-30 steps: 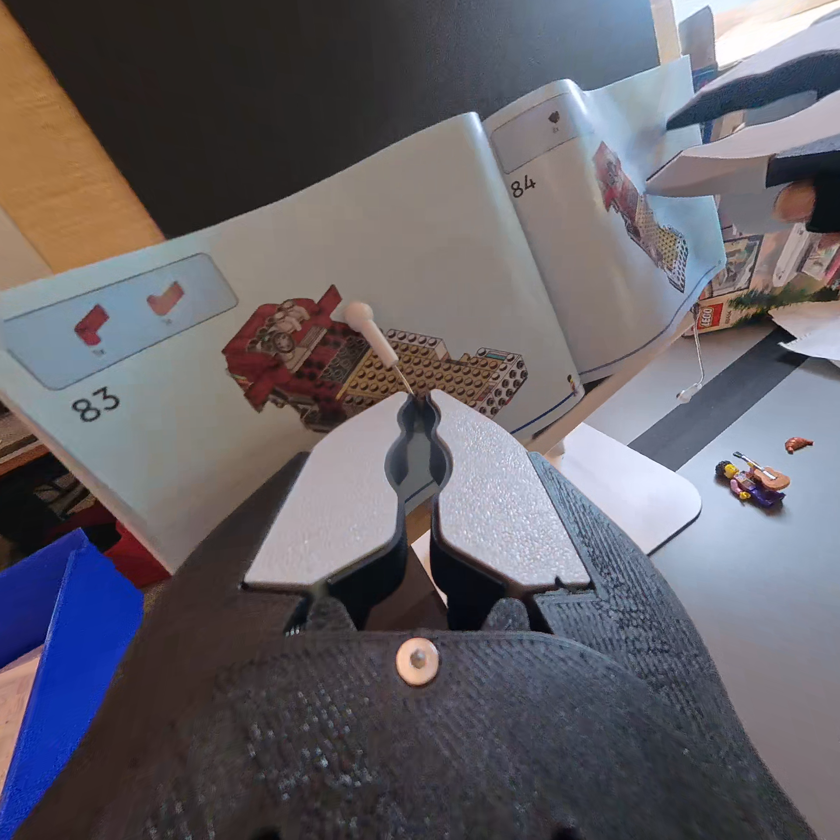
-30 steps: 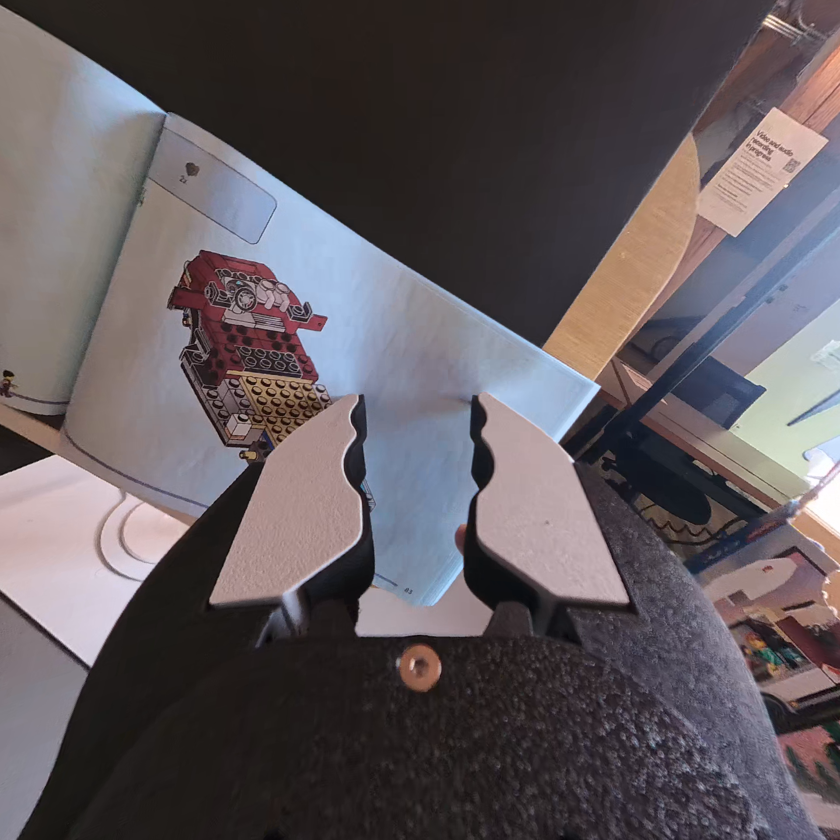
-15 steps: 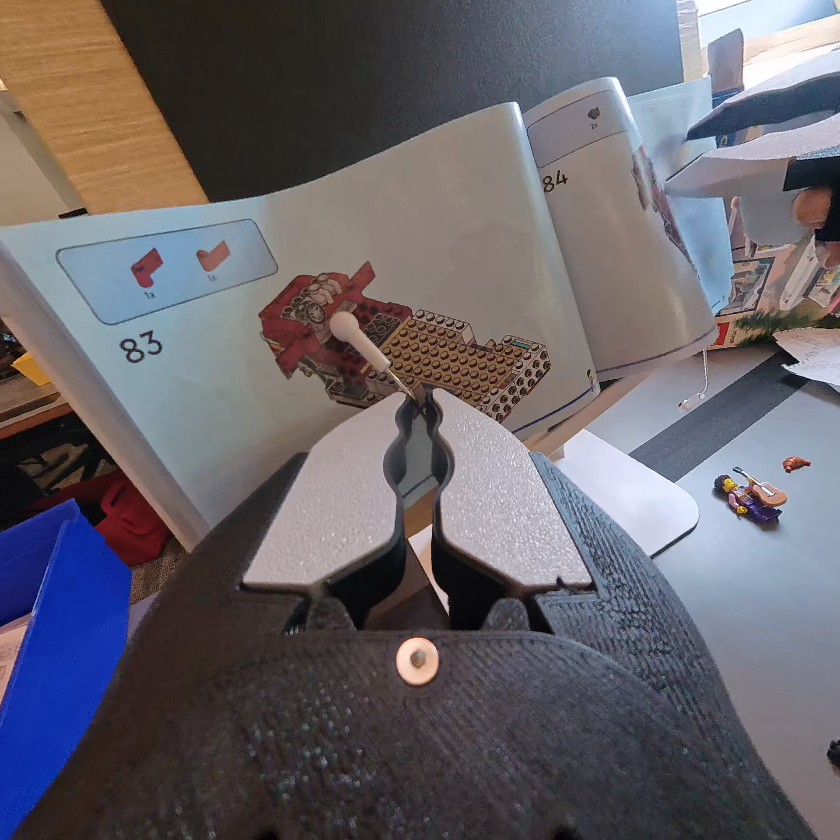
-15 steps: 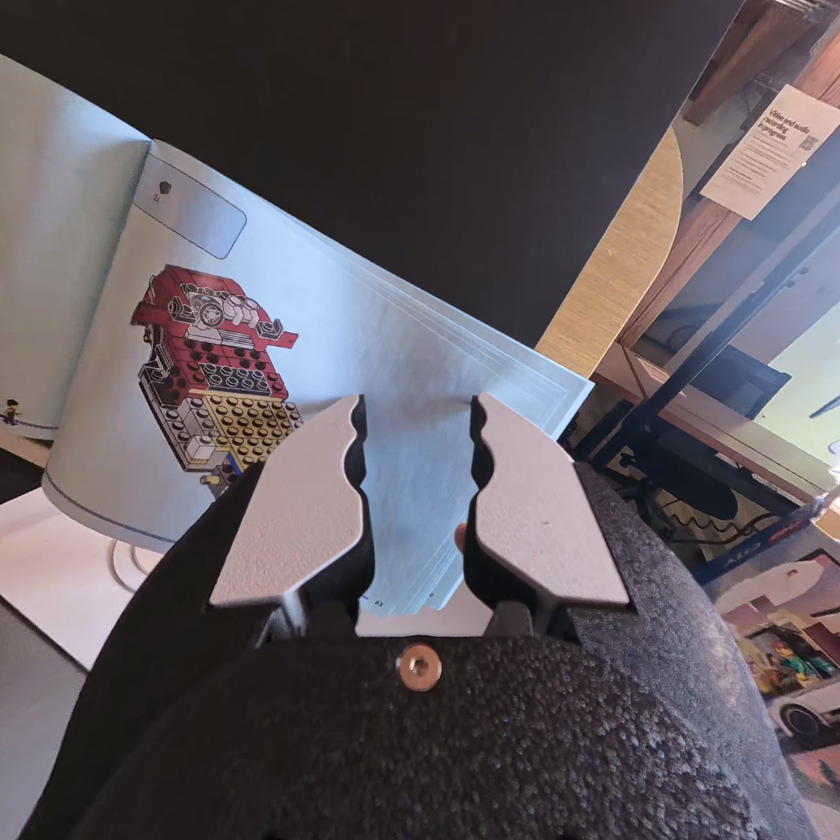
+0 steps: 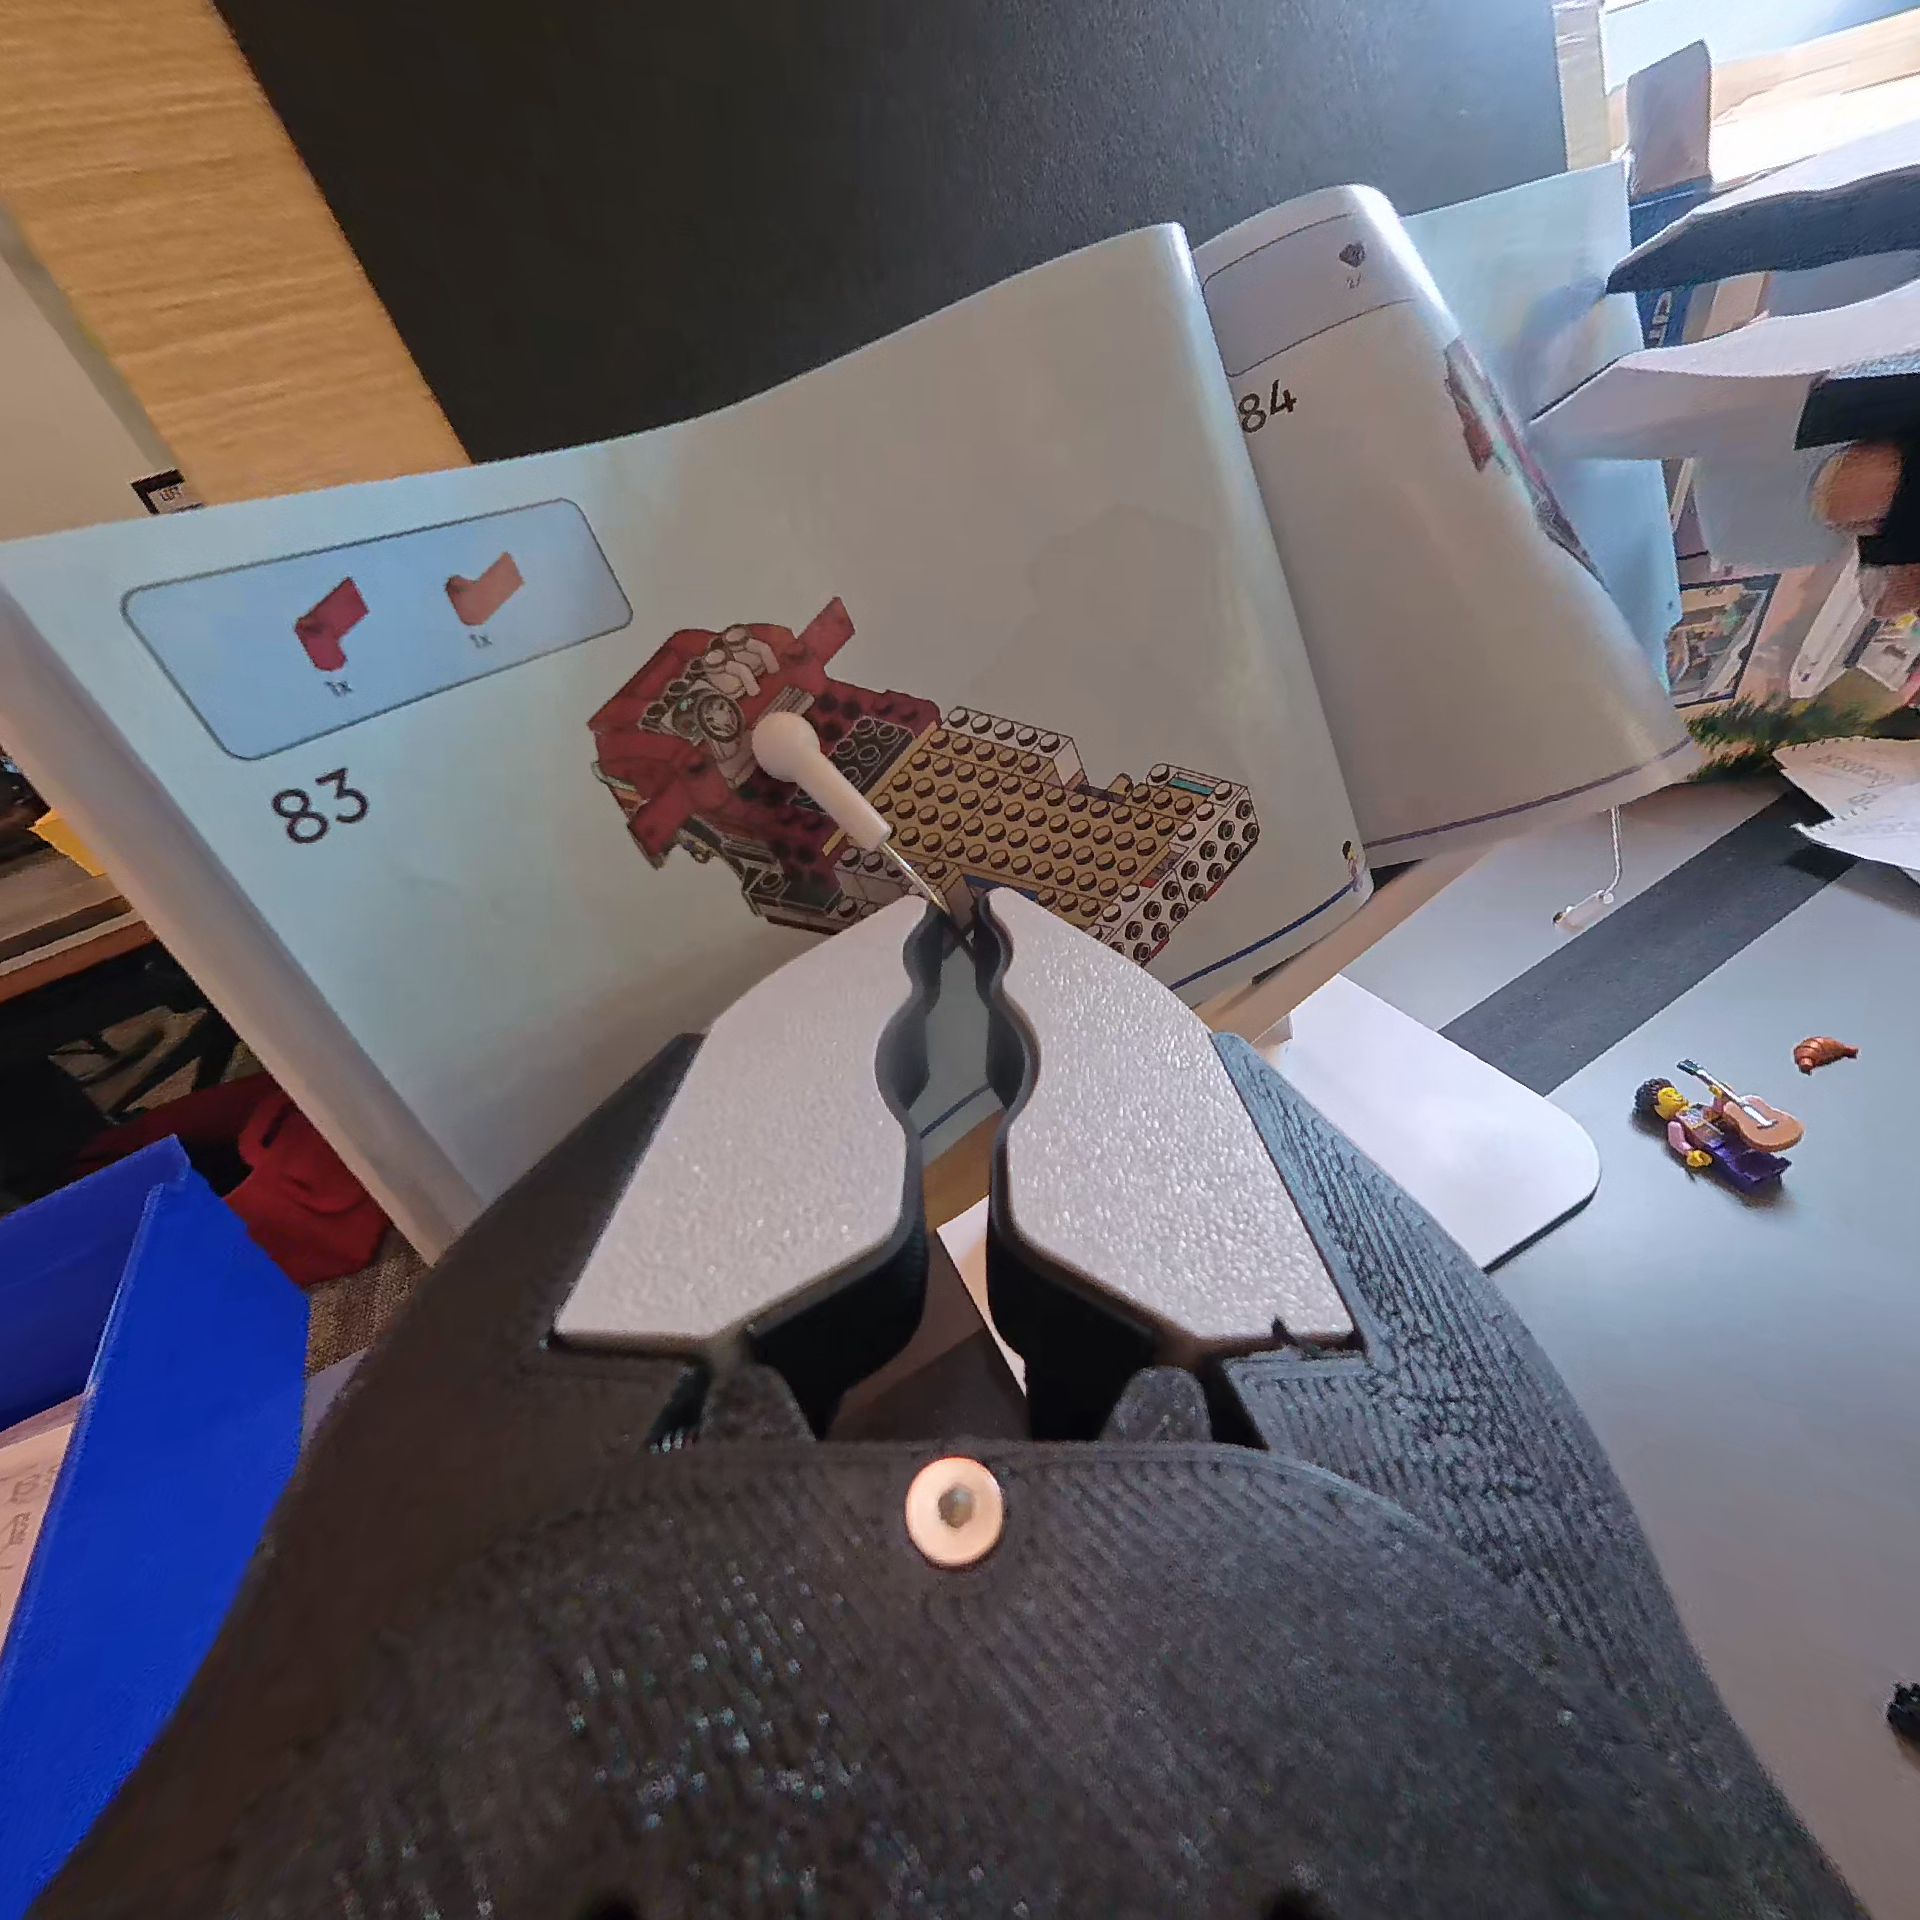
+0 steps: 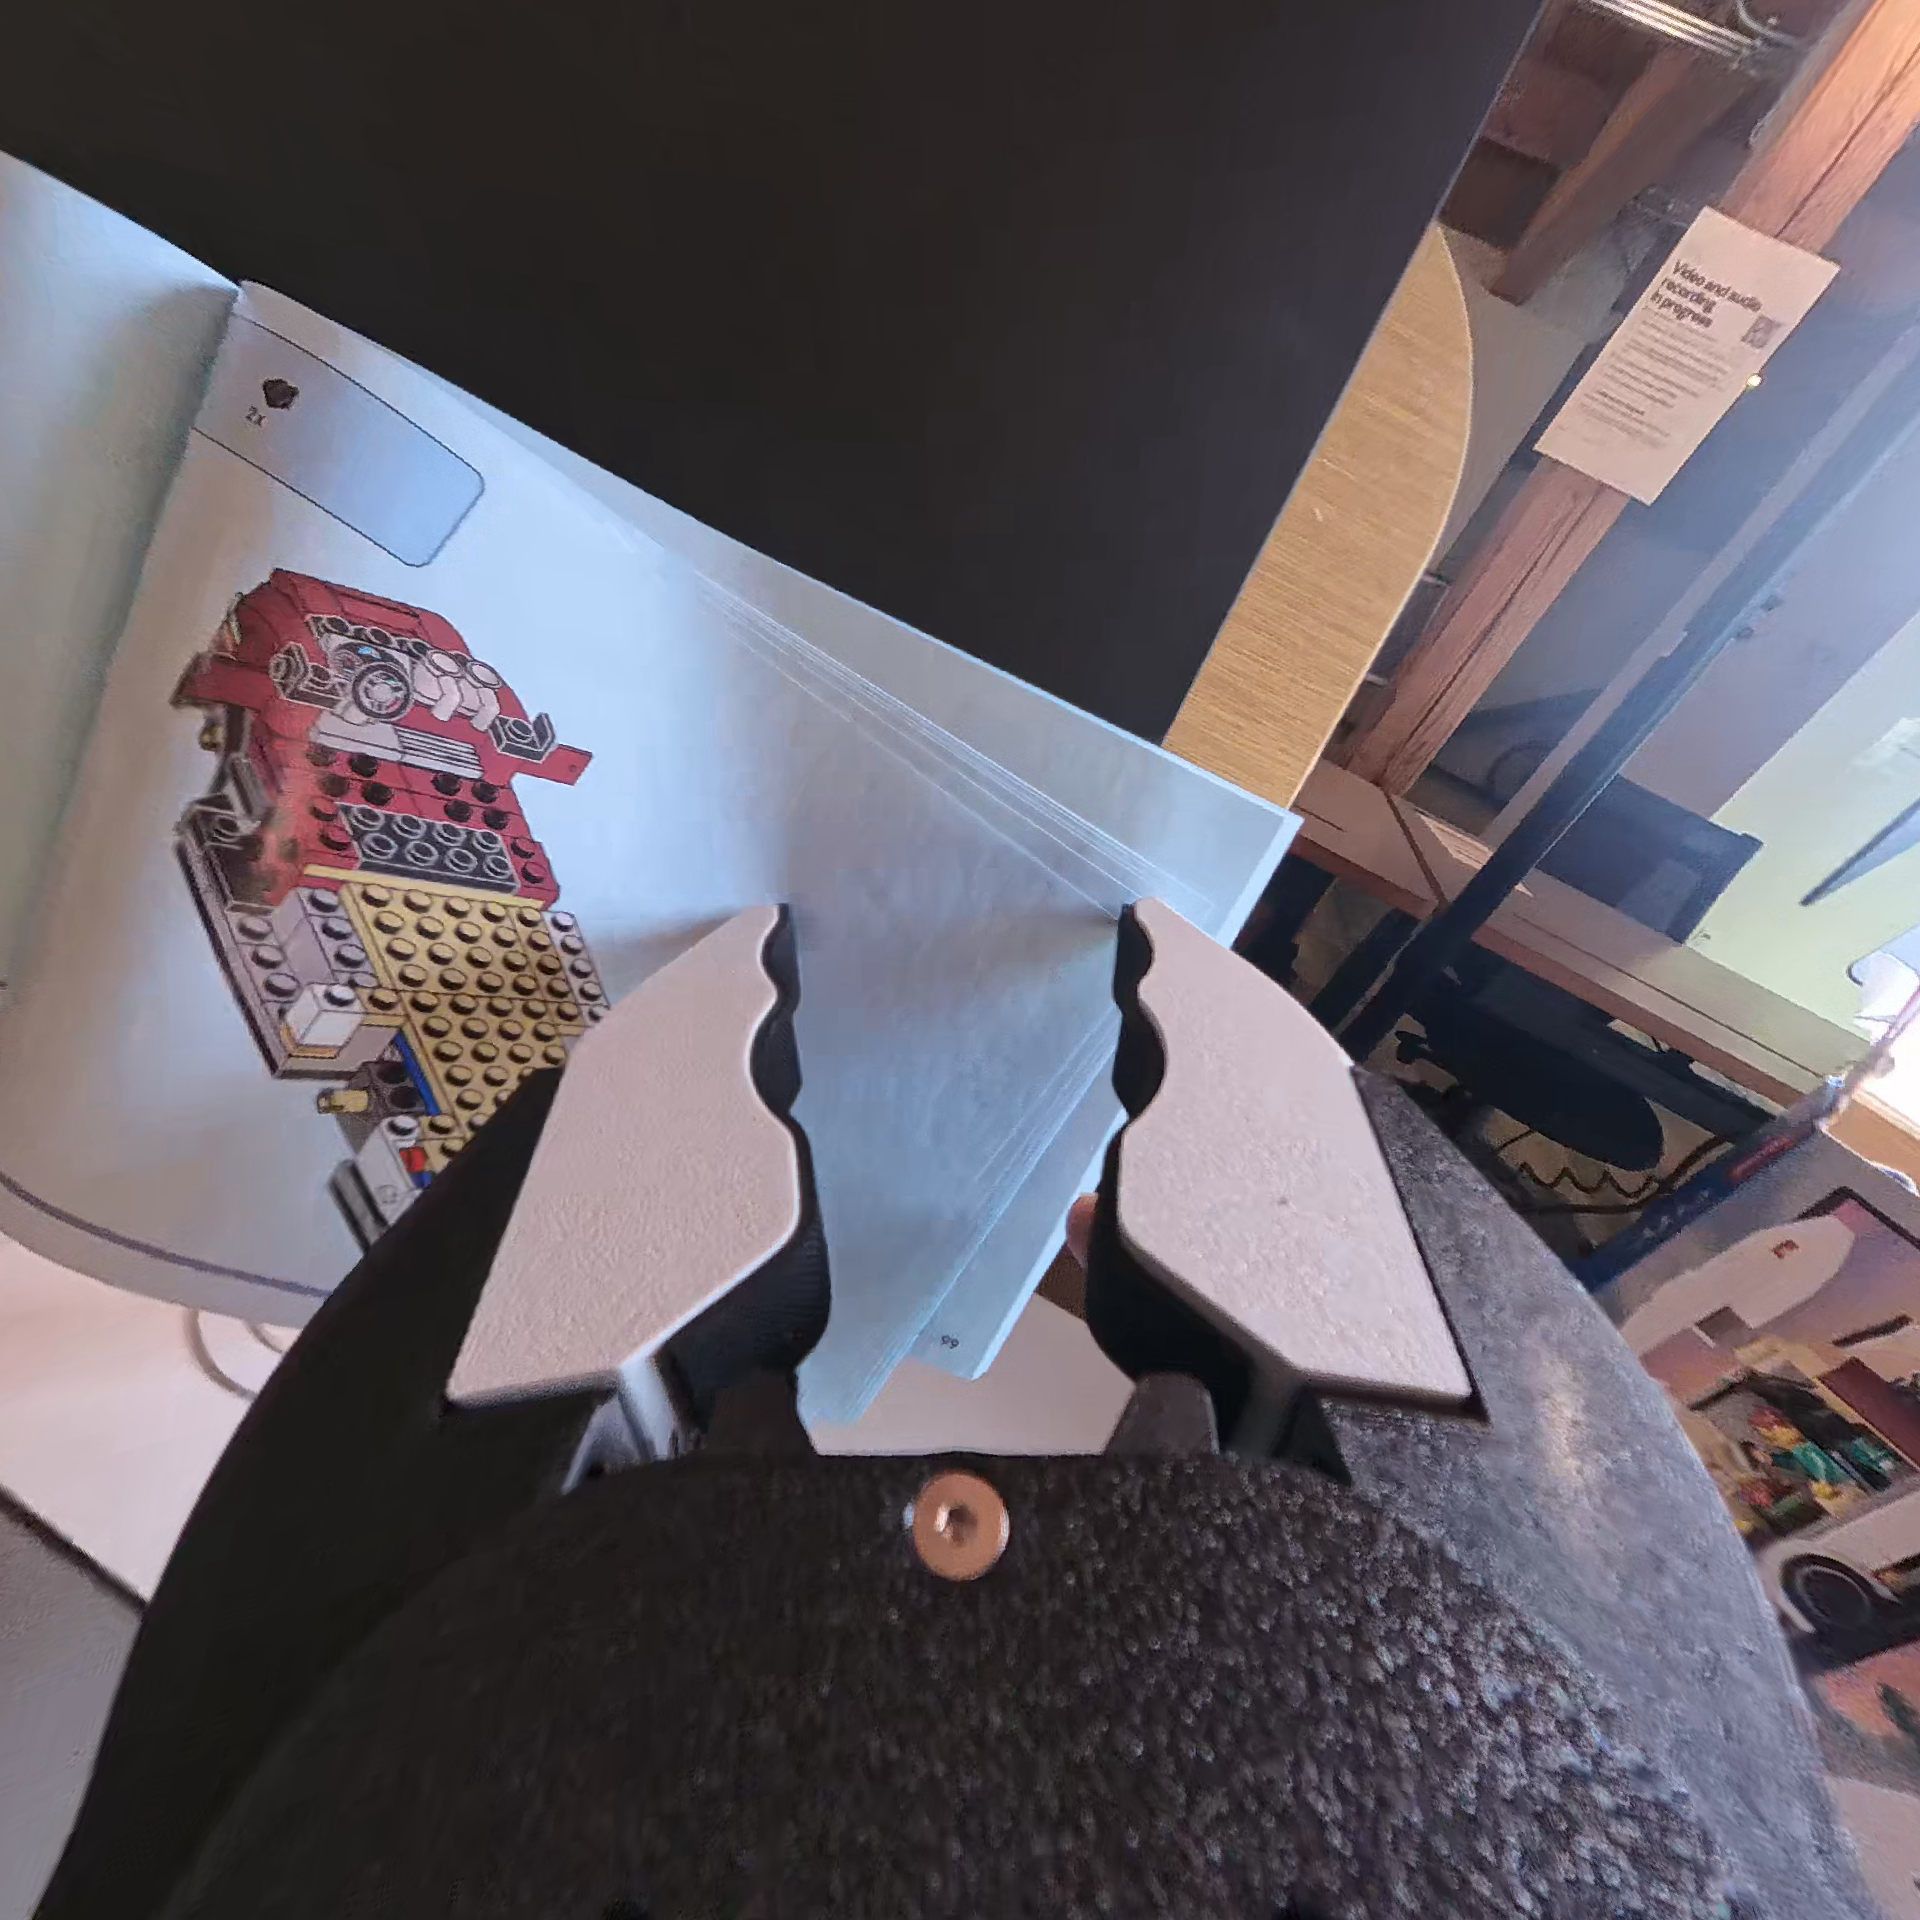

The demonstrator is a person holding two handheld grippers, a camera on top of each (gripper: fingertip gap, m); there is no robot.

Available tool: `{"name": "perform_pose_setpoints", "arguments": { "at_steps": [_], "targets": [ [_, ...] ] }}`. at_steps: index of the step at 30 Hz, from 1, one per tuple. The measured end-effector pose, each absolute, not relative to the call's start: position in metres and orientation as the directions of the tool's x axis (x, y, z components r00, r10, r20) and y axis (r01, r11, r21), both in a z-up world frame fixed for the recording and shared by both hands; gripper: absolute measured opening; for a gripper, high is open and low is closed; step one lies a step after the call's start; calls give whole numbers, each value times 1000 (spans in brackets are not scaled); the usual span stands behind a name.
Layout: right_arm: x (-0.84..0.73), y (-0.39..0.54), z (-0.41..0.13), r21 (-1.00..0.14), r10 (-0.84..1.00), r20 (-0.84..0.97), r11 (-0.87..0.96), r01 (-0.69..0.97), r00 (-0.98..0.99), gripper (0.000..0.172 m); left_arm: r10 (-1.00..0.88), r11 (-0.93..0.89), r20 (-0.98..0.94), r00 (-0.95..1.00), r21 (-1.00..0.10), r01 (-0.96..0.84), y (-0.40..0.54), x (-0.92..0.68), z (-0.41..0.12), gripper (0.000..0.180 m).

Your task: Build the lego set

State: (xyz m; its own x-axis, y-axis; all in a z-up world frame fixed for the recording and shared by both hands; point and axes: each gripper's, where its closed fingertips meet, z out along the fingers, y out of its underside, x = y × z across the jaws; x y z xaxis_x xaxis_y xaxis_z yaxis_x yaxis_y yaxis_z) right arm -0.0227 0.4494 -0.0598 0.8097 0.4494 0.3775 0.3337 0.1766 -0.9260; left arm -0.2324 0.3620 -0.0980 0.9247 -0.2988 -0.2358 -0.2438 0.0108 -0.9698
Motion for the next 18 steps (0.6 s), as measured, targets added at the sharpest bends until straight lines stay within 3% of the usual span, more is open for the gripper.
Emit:
{"name": "perform_pose_setpoints", "arguments": {
  "at_steps": [7, 9, 13, 16, 18],
  "targets": [
    [-24, 444, -70, -901, 461, 432, 202, 383, 775, 21, -262, -7, -244, 934, -967, -254, 361, -235, -98, 8],
    [-26, 440, -72, -892, 463, 451, 215, 397, 763, 15, -191, 5, -274, 943, -961, -278, 356, -240, -94, 25],
    [-20, 438, -72, -906, 480, 422, 207, 369, 769, 25, -39, 129, -403, 915, -910, -395, 333, -233, -61, 32],
    [-18, 441, -76, -919, 502, 393, 179, 352, 771, 32, -192, 149, -518, 833, -855, -497, 329, -169, -63, 37],
    [-17, 442, -75, -919, 503, 391, 177, 351, 771, 32, -236, 159, -678, 696, -733, -661, 336, -131, -78, 46]
  ]
}}
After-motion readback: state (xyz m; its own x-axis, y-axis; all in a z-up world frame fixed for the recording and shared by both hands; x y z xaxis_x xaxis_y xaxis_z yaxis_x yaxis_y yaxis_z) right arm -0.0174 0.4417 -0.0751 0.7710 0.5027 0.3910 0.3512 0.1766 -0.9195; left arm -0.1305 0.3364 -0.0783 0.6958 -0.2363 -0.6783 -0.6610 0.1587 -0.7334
